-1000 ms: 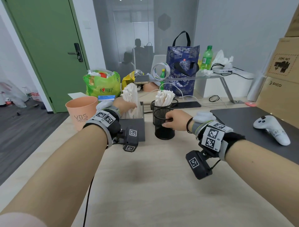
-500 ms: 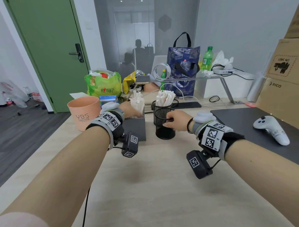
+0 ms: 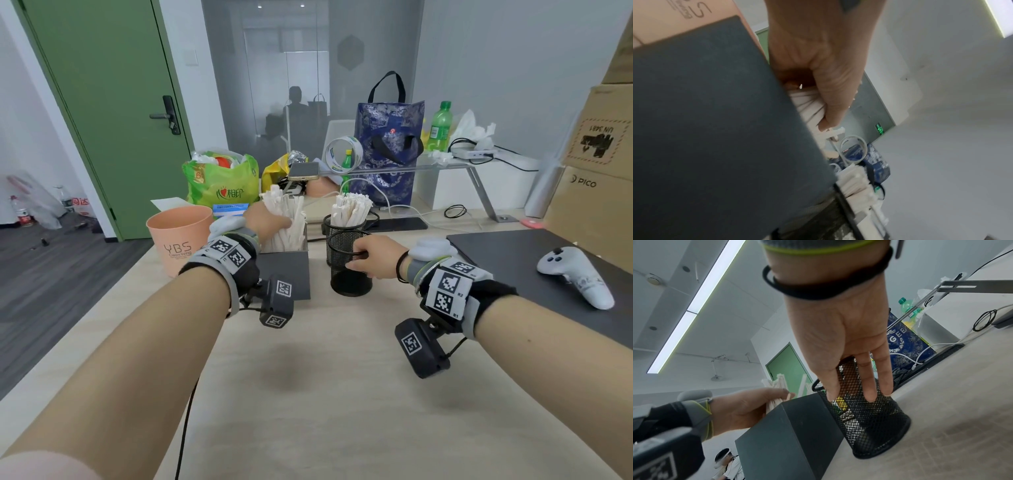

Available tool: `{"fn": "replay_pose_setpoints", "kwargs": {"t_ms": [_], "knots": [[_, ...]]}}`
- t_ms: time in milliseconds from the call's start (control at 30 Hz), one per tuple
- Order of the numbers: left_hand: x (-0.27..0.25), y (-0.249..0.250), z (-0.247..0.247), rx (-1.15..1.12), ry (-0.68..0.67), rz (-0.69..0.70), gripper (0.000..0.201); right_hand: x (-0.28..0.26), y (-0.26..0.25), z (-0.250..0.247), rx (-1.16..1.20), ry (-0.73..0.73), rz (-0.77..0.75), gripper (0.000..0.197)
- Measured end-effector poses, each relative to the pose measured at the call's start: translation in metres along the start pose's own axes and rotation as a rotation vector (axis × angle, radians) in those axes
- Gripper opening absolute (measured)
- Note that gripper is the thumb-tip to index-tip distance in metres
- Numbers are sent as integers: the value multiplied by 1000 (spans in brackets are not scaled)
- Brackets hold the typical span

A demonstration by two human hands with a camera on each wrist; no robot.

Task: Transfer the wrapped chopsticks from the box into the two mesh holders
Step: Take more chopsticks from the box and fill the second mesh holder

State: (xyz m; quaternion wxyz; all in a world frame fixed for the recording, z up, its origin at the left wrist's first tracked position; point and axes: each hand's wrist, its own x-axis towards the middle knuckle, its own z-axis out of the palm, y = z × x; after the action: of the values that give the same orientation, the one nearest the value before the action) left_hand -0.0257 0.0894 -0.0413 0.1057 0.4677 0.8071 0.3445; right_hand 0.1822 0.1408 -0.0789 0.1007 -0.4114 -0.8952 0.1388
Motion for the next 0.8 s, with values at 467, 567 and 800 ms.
{"fn": "replay_pose_setpoints", "kwargs": {"t_ms": [467,567,800], "knots": [[0,6,-23,-284,142,-2,36,-22,-10,-21,83,-97,24,34],[-4,10,-28,-341,174,11,39,-19,-22,-29,119,142,-10,45],[-17,6,-24,-400,107,97,19,10,-78,-28,152,35,-50,65]]}}
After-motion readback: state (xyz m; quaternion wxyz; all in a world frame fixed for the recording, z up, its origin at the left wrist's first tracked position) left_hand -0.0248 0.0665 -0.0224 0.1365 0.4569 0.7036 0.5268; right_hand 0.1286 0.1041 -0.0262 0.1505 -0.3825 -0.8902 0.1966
